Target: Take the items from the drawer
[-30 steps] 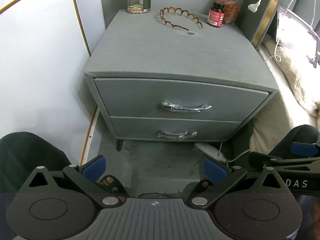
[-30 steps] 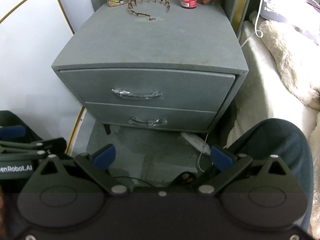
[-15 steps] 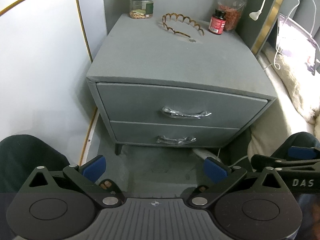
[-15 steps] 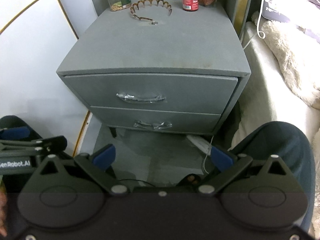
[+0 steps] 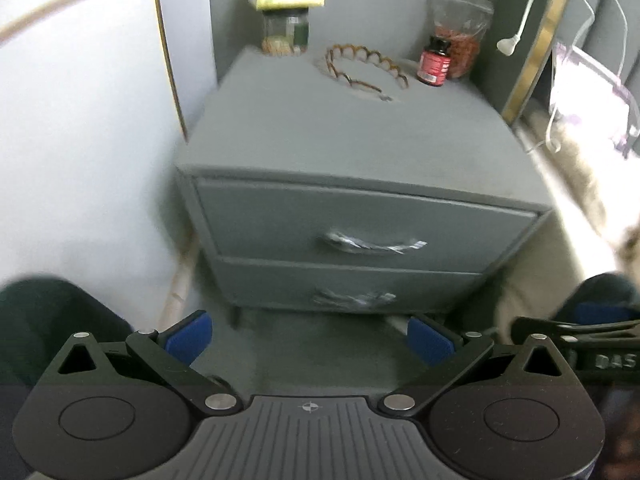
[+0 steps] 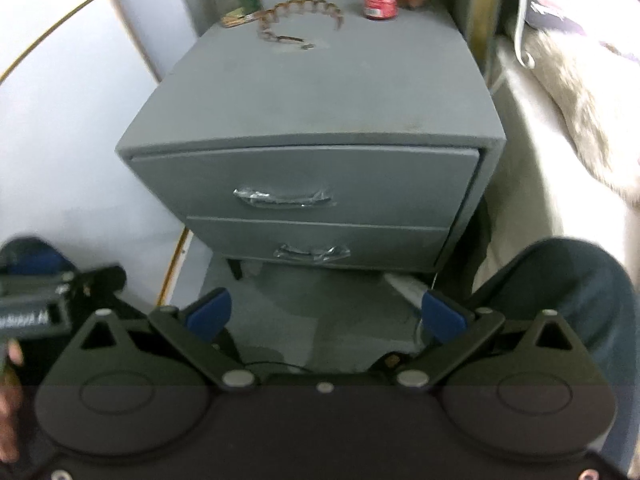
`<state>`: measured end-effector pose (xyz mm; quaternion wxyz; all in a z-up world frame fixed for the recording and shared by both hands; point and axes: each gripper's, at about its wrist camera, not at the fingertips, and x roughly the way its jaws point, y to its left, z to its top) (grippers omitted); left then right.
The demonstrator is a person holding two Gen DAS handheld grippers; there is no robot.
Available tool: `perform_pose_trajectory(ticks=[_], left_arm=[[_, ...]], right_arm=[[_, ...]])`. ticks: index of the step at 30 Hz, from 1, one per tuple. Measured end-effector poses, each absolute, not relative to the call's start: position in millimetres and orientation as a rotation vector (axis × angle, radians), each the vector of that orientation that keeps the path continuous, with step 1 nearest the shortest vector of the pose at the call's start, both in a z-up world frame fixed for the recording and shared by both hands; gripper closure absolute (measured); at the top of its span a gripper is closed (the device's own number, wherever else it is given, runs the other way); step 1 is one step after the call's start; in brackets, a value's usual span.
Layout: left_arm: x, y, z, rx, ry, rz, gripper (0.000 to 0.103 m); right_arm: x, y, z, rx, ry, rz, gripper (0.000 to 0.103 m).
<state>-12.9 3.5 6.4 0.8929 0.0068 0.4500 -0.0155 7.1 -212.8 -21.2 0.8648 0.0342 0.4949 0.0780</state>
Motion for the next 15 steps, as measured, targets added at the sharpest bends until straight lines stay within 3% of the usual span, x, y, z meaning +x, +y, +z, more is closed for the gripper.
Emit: perform_pose_trajectory(ticks=[10, 15], left_arm=[[-9, 13, 11, -0.066, 0.947, -0.086, 0.000], [-8, 11, 7, -0.038, 0.965, -0.052, 0.000]], right_arm=[[3, -216, -1, 0.069, 0.924, 0.177, 0.000], [6, -217, -11, 0.083, 0.988, 0.180, 0.005]])
